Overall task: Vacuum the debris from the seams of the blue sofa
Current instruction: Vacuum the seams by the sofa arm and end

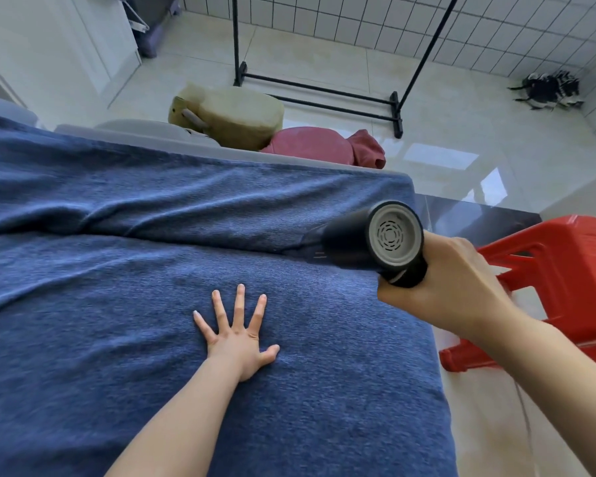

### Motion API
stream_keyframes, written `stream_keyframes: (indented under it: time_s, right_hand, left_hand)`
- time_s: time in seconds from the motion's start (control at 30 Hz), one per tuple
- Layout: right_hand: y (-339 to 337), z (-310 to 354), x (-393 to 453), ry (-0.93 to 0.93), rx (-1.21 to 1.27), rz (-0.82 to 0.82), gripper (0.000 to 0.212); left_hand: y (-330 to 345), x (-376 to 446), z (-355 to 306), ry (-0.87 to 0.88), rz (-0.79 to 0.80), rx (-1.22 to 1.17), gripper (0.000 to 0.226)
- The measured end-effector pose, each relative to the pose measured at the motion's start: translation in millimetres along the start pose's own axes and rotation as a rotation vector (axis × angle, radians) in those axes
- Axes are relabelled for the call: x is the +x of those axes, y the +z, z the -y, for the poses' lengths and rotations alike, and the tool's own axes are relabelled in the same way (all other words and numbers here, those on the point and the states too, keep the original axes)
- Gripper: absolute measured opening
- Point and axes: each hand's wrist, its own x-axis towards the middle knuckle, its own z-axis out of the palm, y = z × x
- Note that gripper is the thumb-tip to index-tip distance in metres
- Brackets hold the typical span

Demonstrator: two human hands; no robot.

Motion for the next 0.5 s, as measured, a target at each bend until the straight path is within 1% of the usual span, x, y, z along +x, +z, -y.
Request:
stream_keyframes:
  time_s: [0.07, 0.13, 0.2, 0.3, 0.5]
  right_hand:
    - [8, 3, 4, -0.002, 0.029, 0.001, 0.031]
    - [18, 6, 10, -0.015, 0.055, 0.003, 0.019]
    - [26, 7, 13, -0.023, 0.054, 0.022, 0.022]
    - [31, 9, 18, -0.021, 0.018, 0.027, 0.032]
    - [30, -2, 15, 0.015, 0.084, 0.005, 0.028]
  left_hand:
    - [0, 1, 0, 0.001, -0.001, -0.002, 0.096]
    - [1, 1, 1, 0.004, -0.011, -0.004, 0.096]
    - [2, 1, 1, 0.006, -0.022, 0.002, 0.097]
    - [4, 3, 2, 0.007, -0.032, 0.000, 0.097]
    - [4, 3, -1, -0.010, -0.022, 0.010, 0.097]
